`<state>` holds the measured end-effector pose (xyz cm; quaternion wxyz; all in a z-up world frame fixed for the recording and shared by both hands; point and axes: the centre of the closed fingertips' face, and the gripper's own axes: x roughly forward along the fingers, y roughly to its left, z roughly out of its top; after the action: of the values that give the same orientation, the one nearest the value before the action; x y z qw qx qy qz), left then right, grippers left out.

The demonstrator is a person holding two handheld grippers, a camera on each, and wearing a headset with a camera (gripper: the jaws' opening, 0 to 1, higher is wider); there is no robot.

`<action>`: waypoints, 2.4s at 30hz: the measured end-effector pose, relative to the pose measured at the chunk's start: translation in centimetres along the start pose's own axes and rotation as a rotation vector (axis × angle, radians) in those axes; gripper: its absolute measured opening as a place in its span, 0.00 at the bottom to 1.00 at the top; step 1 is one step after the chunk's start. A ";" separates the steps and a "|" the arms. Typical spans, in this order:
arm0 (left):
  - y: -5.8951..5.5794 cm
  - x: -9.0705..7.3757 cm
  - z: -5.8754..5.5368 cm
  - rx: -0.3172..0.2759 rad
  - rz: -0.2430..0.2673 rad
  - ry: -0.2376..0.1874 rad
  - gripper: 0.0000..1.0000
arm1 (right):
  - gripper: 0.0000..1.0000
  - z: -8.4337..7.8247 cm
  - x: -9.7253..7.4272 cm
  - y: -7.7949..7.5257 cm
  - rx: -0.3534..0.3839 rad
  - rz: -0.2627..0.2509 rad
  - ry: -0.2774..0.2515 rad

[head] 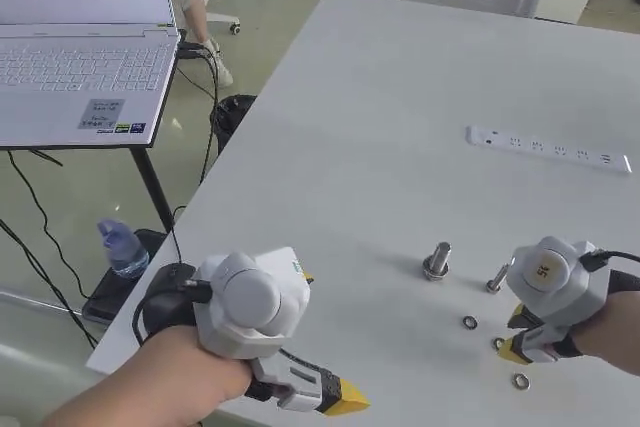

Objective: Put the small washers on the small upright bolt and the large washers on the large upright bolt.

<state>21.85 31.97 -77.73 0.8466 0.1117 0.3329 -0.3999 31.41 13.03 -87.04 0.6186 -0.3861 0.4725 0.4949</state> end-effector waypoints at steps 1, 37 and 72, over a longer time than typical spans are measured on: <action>0.0 0.0 0.0 -0.001 0.000 0.002 0.90 | 0.27 0.0 0.1 0.0 0.002 0.000 0.000; -0.3 0.0 -0.6 -0.003 -0.001 0.012 0.87 | 0.15 -0.4 0.9 0.2 0.009 -0.020 0.046; -0.4 -0.1 -0.3 -0.008 0.010 0.018 0.86 | 0.12 -1.0 -0.7 -0.6 0.039 -0.008 0.103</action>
<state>21.34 31.98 -77.87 0.8460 0.1136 0.3416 -0.3934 31.72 11.78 -86.60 0.6030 -0.4006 0.5118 0.4626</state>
